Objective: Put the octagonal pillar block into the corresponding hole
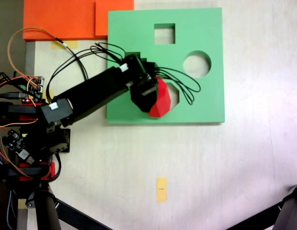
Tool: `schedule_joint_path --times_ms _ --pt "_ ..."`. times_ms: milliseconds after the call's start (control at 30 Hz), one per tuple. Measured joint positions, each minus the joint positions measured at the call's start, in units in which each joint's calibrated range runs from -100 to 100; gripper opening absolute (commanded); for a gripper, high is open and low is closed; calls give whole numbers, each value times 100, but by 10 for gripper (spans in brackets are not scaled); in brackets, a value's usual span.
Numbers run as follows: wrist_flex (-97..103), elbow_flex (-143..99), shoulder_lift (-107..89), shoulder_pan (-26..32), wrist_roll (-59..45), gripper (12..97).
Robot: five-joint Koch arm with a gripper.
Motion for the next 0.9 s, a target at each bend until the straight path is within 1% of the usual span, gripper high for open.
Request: schedule_joint_path --times_ms 533,900 --pt "0 284 287 0 0 317" --pt "10 1098 889 34 0 317"
